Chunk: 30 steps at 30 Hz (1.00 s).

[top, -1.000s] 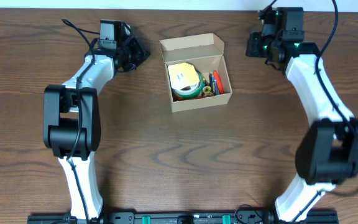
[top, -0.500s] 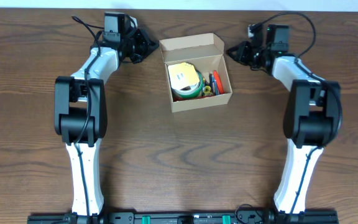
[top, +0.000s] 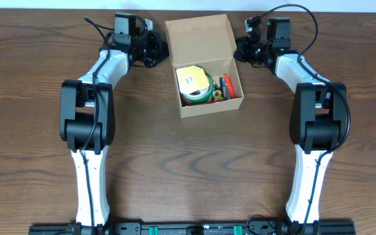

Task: Pack container

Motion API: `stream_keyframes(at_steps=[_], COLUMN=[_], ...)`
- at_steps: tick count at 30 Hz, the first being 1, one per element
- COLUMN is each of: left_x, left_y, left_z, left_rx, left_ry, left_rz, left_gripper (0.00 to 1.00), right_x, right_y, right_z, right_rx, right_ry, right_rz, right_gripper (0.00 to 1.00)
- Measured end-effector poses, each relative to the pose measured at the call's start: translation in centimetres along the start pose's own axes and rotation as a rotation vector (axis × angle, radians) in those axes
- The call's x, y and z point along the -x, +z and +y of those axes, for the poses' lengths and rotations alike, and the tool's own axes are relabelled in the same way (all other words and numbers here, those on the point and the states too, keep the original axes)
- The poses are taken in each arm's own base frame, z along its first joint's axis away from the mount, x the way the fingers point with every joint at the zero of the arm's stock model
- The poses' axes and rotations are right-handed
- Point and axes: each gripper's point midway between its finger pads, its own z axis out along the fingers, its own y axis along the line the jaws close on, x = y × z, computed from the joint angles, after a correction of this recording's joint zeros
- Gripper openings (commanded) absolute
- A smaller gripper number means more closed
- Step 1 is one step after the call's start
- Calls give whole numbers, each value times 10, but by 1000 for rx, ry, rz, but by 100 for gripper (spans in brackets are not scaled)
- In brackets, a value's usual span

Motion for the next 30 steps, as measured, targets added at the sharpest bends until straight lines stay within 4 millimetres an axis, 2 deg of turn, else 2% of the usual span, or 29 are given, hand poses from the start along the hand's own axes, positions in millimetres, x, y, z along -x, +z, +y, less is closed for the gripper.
stream_keyframes(at_steps=[8,13,17,23,27,30], left_x=[21,26,23,12,3,-9], left_y=[-19,-27,-31,-49,-68,-80], left_z=[-25,-37,-49,-82,-109,-122], left_rx=[-147,-208,-237,-299,-323,-314], left_ry=[86,142,183,279,343,371], left_rz=[-19,-26,-12,18,25,42], left_gripper=[5,5,5,5,5,5], right_x=[9,18,17,5,-10,-19], right_y=[-16,-29,-36,-43,-60,-81], right_z=[13,25,33,42,52,72], right_rx=[130,226,290,309,227,146], right_ry=[-30,-86,-105,-71,-40,-101], right_rz=[0,-13,3,59,115,141], right_gripper=[1,1,2,2,2,1])
